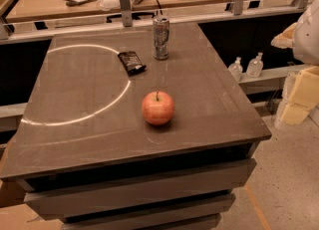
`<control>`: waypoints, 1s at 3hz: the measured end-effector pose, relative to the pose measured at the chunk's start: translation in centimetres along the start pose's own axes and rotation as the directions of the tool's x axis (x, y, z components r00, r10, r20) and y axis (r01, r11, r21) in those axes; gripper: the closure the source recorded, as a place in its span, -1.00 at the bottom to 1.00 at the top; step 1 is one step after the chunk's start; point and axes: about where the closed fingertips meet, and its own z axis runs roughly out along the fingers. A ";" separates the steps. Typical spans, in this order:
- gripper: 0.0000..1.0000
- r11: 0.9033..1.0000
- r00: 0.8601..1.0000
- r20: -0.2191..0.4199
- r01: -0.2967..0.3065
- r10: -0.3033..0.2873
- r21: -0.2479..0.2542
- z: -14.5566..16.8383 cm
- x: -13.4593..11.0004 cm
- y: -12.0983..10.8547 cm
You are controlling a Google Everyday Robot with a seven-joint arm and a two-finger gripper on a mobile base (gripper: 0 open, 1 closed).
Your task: Pick apple
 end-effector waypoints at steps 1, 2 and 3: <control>-1.00 1.000 1.000 0.007 -0.003 0.003 -0.001 0.0 -0.1 0.1; -1.00 0.997 0.982 0.169 -0.075 0.079 -0.026 0.5 -2.0 1.4; -1.00 0.990 0.911 0.389 -0.132 0.137 -0.039 2.8 -5.3 2.3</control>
Offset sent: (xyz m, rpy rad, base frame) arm -0.0119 0.0381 -0.0043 0.3500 -0.0175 -0.0660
